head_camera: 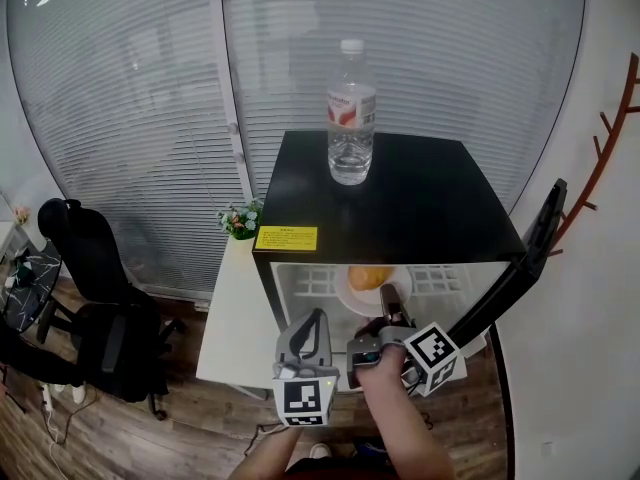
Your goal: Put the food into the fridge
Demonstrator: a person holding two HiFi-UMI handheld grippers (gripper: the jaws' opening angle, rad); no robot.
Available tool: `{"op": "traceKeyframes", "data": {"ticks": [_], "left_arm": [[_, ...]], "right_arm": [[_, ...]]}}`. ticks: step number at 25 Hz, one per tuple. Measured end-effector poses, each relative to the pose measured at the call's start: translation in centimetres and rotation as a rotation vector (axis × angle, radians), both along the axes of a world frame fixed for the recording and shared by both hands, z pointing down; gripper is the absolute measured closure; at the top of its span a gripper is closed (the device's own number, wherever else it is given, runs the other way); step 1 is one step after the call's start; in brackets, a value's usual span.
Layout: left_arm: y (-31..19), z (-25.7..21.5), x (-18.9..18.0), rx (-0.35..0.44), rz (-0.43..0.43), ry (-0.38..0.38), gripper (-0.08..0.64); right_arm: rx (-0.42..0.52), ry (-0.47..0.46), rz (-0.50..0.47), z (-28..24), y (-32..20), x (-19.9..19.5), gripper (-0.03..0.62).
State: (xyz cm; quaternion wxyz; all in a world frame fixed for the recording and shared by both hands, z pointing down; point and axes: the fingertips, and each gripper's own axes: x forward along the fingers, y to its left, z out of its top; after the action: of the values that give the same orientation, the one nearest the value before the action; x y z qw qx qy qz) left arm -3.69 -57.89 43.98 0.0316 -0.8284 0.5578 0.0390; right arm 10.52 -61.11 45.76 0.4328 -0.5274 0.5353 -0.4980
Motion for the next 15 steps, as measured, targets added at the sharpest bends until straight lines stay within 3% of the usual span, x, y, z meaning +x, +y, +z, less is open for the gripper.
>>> {"op": "traceKeyframes", "data": {"ticks": [5, 15], "left_arm": [[0.4, -0.2, 0.1, 0.003, -0.01, 0.002, 0.531], [1.1, -1.0, 0.3, 0.011, -0.029, -0.007, 0.531]], "right_arm": [[0.014, -0.013, -0.046, 0.1, 0.2, -0.5, 0.376], [0.047, 0.06, -0.088, 0.2, 1.9, 0.8, 0.365]]}}
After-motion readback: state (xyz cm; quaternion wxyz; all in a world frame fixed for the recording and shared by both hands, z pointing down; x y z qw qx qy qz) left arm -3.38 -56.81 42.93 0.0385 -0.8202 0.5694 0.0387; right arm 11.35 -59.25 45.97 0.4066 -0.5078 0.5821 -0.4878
